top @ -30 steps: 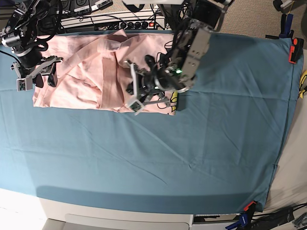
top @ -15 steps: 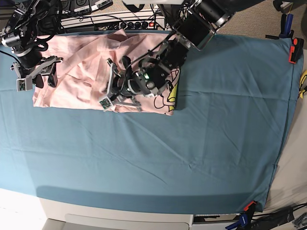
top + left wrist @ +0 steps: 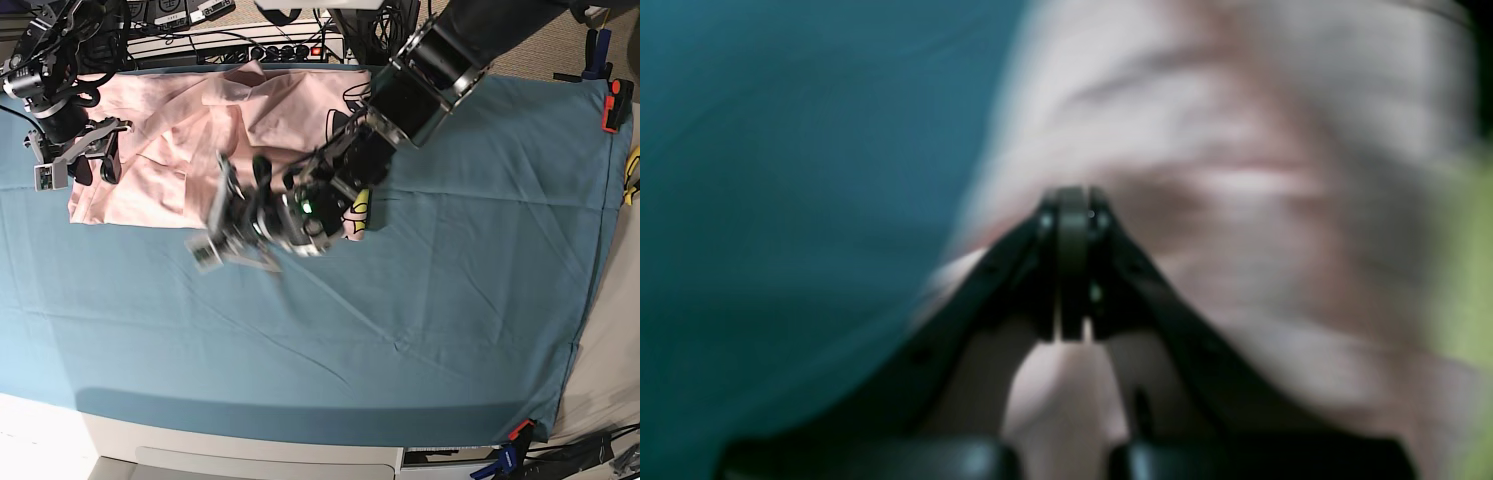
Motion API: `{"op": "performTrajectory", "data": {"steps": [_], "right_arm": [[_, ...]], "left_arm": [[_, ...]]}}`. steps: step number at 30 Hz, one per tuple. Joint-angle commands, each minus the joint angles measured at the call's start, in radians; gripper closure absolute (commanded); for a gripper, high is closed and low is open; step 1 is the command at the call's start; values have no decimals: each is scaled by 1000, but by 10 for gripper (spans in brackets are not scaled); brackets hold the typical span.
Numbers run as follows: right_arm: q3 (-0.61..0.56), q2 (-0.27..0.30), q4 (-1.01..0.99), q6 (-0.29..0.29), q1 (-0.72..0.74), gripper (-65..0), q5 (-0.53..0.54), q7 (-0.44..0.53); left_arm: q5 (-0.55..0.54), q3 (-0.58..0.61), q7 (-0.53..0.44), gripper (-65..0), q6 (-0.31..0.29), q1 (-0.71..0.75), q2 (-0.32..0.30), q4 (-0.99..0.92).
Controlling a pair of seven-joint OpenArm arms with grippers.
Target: Fold the T-shirt properly
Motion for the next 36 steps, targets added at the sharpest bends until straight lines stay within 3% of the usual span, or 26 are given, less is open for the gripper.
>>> {"op": "performTrajectory", "data": {"steps": [1, 5, 9, 12, 16, 19, 21, 26, 30, 36], "right_arm": [[8, 19, 18, -1, 3, -293, -13, 35], [9, 71, 18, -79, 4, -293, -153, 82], [9, 157, 5, -110, 6, -298, -196, 89], [9, 213, -60, -114, 18, -399, -222, 130], [9, 274, -263, -154, 109, -416, -215, 130], [9, 315, -461, -171, 206, -416, -99, 79], [9, 338, -583, -159, 273, -416, 34, -25], [8, 393, -836, -40, 354, -416, 347, -275], [8, 439, -995, 2, 339, -416, 460, -360], [-2, 462, -1090, 41, 280, -416, 615, -360]], "left_arm": [[-14, -35, -10, 0, -2, -41, 13, 39], [-89, -193, 88, 0, -25, -50, -72, 94], [-312, -319, 211, -18, -71, -44, -184, 98], [-404, -375, 255, -182, -113, -23, -257, 98], [-460, -392, 254, -281, -139, 22, -325, 98], [-523, -392, 273, -309, -169, 50, -330, 102], [-562, -391, 278, -309, -184, 65, -320, 114], [-565, -391, 281, -309, -188, 90, -273, 163], [-562, -391, 280, -309, -187, 94, -248, 164], [-562, -391, 280, -309, -188, 106, -245, 164]]}}
